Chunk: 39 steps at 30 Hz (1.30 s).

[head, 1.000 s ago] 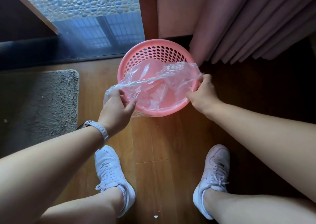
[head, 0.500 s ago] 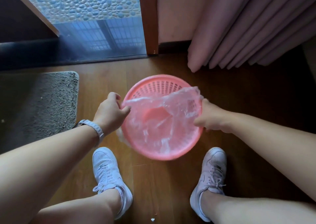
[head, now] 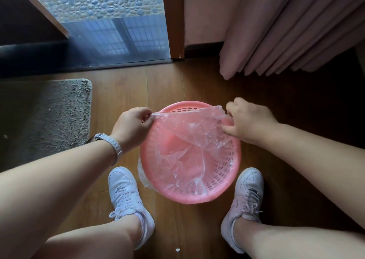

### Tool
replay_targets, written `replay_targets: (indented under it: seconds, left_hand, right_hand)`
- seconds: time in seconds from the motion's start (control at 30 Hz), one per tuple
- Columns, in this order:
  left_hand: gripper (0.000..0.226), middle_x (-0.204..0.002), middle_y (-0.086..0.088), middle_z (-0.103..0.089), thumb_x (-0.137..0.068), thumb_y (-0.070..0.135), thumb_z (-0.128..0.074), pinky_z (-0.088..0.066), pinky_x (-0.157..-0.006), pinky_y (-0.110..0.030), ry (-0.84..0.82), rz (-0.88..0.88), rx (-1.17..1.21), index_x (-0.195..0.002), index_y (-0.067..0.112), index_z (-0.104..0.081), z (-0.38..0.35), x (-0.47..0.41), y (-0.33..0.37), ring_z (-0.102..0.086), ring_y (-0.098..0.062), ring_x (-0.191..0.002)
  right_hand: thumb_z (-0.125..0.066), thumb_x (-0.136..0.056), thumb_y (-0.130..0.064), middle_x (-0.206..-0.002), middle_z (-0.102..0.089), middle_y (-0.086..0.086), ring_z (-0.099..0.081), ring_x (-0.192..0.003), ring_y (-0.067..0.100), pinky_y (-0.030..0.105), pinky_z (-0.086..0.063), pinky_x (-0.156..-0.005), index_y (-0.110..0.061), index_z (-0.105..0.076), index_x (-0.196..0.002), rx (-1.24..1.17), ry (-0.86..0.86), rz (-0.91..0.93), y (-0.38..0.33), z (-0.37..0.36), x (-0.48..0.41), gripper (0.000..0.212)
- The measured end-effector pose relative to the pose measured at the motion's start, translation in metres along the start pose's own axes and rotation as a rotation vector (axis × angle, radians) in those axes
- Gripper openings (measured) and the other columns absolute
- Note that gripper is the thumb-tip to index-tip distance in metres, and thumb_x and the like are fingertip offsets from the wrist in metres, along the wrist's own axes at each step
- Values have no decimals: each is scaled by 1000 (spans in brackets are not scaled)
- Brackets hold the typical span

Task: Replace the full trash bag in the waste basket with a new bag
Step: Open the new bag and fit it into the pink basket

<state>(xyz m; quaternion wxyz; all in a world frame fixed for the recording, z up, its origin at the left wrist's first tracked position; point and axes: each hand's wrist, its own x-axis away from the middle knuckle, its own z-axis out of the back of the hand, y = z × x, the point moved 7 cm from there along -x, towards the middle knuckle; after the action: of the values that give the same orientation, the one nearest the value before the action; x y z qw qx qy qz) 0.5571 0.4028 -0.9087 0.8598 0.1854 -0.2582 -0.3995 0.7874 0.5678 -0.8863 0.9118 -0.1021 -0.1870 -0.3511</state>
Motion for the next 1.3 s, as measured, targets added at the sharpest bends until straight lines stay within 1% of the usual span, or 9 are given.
replay_targets:
  seconds: [0.13, 0.23, 0.43, 0.6, 0.67, 0.8, 0.97, 1.1, 1.3]
  left_hand:
    - [20, -76, 3, -65, -91, 32, -56, -44, -64, -32, -9, 19, 9, -81, 18, -65, -4, -3, 0, -59, -21, -74]
    - [22, -75, 3, -63, -91, 36, -52, -43, -63, -33, -39, 62, -6, -81, 19, -62, -8, -4, 3, -56, -21, -73]
    - [48, -56, 1, -51, -91, 49, -52, -33, -50, -31, -141, 39, -83, -59, 13, -48, -16, -14, 17, -45, -19, -55]
    - [46, -59, -11, -62, -94, 39, -51, -50, -63, -38, -192, 39, -17, -64, 6, -59, -19, -27, 6, -57, -33, -62]
    - [47, -58, -9, -62, -94, 41, -53, -49, -61, -37, -198, 22, 2, -64, 6, -60, -20, -28, 3, -54, -28, -58]
    - [41, -69, 6, -62, -86, 58, -56, -45, -60, -30, -150, -137, 19, -76, 20, -66, -15, -22, 24, -54, -8, -62]
    - [49, -90, 9, -55, -76, 77, -46, -49, -69, -31, -188, -368, -31, -88, 32, -61, -15, -7, 50, -58, -12, -79]
    - [35, -90, 3, -57, -85, 52, -50, -52, -66, -39, -134, -497, -138, -83, 18, -61, -14, 1, 45, -58, -24, -75]
    - [12, -75, -5, -59, -90, 16, -60, -45, -61, -39, 18, -345, -117, -81, 9, -57, -9, -4, 33, -54, -31, -69]
  right_hand:
    - [-62, -86, -40, -104, -45, 2, -54, -80, 23, 35, -47, -59, -23, -41, -118, -78, 87, 124, -25, 0, -10, 42]
    - [-50, -93, -33, -97, -52, 1, -54, -78, 25, 34, -45, -60, -21, -54, -110, -203, 151, 160, -30, -1, -18, 21]
    - [-51, -93, -31, -85, -66, -3, -60, -79, 21, 39, -52, -67, -23, -66, -91, -587, 128, -40, -5, -8, -29, 18]
    - [-53, -94, -19, -84, -66, -5, -63, -84, 16, 38, -56, -76, -17, -71, -90, -874, 50, -217, 11, -26, -35, 18]
    - [-56, -92, -21, -83, -67, -3, -64, -83, 18, 38, -56, -75, -16, -71, -86, -913, 19, -250, 14, -33, -37, 17]
    - [-64, -84, -28, -78, -68, 4, -62, -71, 19, 33, -52, -63, -11, -69, -76, -948, 5, -254, 9, -35, -43, 20]
    - [-60, -86, -28, -66, -57, 2, -52, -65, 17, 33, -45, -58, -9, -59, -64, -866, 35, -204, -2, -30, -47, 30]
    - [-58, -90, -37, -65, -55, 5, -50, -63, 20, 37, -45, -56, -4, -60, -66, -826, -4, -204, -2, -38, -46, 40]
    - [-60, -89, -42, -60, -48, 4, -45, -58, 21, 34, -39, -55, -11, -52, -58, -798, -64, -200, -3, -42, -46, 44]
